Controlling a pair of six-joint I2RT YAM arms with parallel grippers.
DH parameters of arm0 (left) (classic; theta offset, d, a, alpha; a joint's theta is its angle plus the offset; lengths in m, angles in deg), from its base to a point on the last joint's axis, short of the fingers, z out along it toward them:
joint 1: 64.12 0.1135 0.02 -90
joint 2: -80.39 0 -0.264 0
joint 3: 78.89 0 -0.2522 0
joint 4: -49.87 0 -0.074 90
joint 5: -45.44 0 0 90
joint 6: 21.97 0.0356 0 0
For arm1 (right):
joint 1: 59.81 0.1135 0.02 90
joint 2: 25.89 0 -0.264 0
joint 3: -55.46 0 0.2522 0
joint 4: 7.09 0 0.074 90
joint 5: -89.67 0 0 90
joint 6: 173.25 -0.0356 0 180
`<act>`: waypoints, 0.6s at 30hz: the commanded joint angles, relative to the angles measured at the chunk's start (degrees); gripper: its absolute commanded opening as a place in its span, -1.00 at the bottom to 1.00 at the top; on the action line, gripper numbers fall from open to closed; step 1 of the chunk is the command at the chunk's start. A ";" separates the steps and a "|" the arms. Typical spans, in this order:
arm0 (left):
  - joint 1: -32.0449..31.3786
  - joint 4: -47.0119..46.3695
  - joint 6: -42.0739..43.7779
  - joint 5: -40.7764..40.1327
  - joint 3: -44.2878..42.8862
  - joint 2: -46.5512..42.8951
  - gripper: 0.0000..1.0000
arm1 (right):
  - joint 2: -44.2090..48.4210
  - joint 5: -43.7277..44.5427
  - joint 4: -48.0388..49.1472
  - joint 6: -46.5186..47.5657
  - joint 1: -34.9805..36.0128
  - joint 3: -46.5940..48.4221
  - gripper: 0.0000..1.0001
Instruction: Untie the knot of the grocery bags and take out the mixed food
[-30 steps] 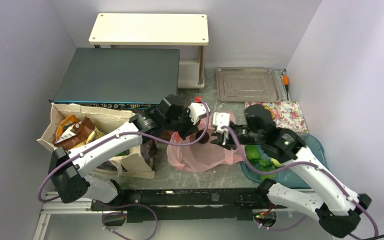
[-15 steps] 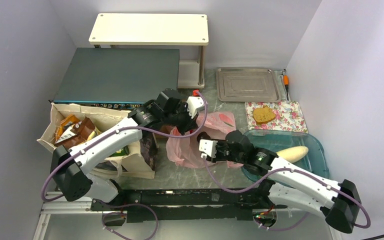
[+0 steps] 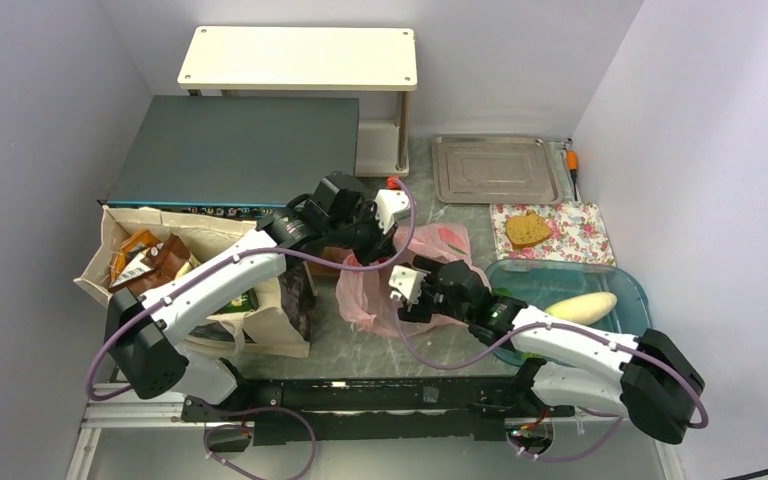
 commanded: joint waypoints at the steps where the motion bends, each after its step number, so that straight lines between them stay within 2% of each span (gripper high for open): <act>1: 0.32 -0.24 -0.41 2.06 -1.87 0.35 -1.00 | -2.81 1.00 8.07 -2.82 -1.81 -1.33 0.65; 10: 0.52 -0.31 -0.47 2.78 -2.00 0.51 -1.00 | -10.24 -4.66 11.00 -5.50 -8.85 1.19 0.79; 18: 0.59 -0.43 -0.20 2.83 -2.36 1.18 -1.00 | -15.97 -7.72 11.52 -4.82 -10.05 4.17 0.88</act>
